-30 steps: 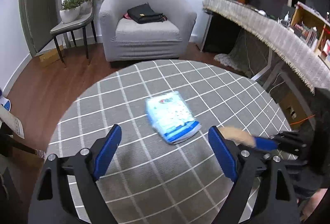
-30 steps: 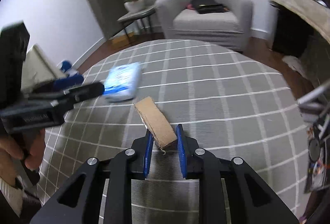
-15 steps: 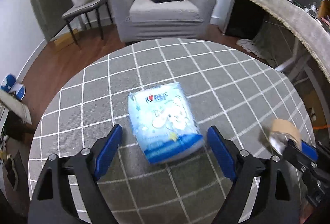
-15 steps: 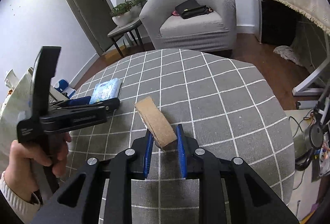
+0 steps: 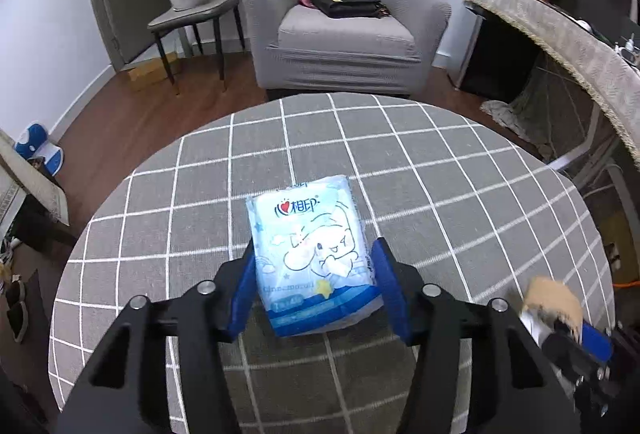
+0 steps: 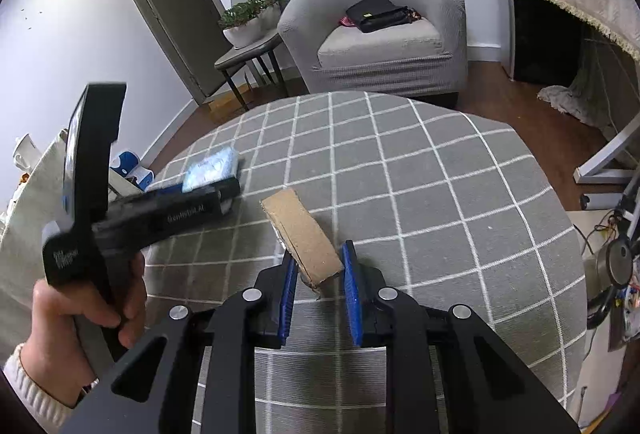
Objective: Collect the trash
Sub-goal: 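Close the left gripper on the blue-and-white wipes pack, then lift the wipes pack with the left gripper while the right carries the tape roll over the bin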
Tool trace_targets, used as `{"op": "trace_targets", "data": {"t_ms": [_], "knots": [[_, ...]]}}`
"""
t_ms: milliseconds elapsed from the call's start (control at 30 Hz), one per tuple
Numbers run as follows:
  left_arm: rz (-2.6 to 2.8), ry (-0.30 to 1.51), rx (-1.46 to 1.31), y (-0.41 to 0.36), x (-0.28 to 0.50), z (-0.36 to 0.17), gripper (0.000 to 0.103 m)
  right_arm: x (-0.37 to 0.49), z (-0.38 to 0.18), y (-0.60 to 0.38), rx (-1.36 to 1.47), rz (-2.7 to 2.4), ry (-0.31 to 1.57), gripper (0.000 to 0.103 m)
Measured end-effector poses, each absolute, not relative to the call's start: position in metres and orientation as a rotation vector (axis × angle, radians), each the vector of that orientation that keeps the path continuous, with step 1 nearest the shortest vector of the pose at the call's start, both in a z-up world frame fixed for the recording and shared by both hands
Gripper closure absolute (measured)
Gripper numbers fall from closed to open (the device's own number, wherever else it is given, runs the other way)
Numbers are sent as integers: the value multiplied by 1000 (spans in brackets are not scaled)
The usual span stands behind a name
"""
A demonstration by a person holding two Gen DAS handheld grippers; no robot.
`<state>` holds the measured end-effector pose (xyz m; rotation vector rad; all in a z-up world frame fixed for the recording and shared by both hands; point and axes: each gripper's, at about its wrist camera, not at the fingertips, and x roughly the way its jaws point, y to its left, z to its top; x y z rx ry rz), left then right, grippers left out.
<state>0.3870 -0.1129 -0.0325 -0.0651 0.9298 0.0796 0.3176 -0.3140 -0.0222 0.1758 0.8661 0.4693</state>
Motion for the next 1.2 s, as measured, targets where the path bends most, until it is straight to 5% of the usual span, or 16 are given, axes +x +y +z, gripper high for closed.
{"op": "trace_targets", "data": {"t_ms": [1200], "knots": [[15,895,-37,-24,216,13,48,281,12,-195,-35,637,909,81]]}}
